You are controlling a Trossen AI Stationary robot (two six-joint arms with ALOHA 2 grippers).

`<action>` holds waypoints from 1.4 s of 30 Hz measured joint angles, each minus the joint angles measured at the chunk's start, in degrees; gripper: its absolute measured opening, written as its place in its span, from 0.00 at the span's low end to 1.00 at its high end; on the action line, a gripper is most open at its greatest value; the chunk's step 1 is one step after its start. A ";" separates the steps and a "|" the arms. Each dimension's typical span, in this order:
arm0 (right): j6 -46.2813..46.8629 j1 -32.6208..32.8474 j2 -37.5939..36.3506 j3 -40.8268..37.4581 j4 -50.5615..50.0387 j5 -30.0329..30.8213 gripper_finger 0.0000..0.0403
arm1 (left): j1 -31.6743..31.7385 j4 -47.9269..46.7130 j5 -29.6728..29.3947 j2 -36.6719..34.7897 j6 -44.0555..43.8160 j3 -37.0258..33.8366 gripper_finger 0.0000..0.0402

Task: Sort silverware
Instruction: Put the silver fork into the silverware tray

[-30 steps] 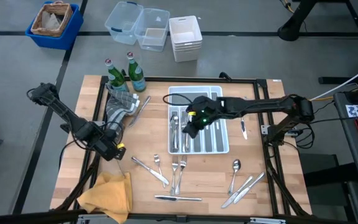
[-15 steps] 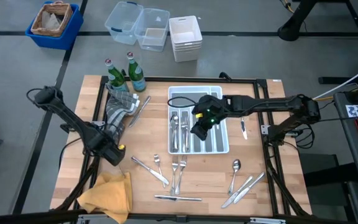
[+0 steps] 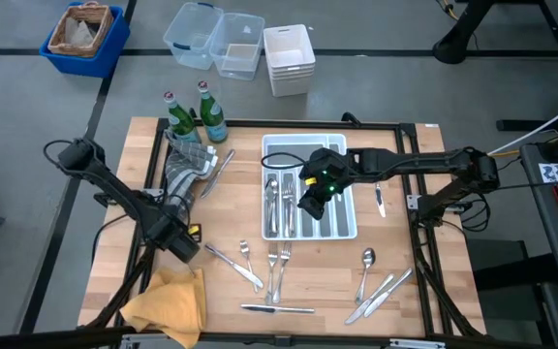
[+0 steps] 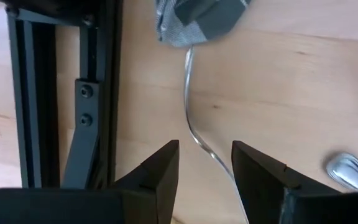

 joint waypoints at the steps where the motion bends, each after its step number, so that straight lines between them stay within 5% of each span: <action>1: 0.00 0.00 0.01 0.00 -0.01 -0.01 0.24 | 0.00 -0.07 0.02 0.81 0.00 0.00 0.34; 12: 0.04 0.00 0.02 0.00 0.01 -0.04 0.24 | 0.00 -0.10 -0.13 7.65 0.02 -0.24 0.34; 22: 0.44 0.00 0.04 0.00 0.01 -0.07 0.24 | 0.00 11.30 -0.35 7.73 -0.34 -7.49 0.33; 34: 0.50 0.00 0.09 0.00 0.19 -0.02 0.24 | 0.04 11.94 -0.90 7.35 0.25 -7.60 0.02; 42: 0.50 -0.01 0.09 0.00 0.23 0.02 0.24 | -0.07 11.38 -0.61 5.95 3.20 -5.19 0.01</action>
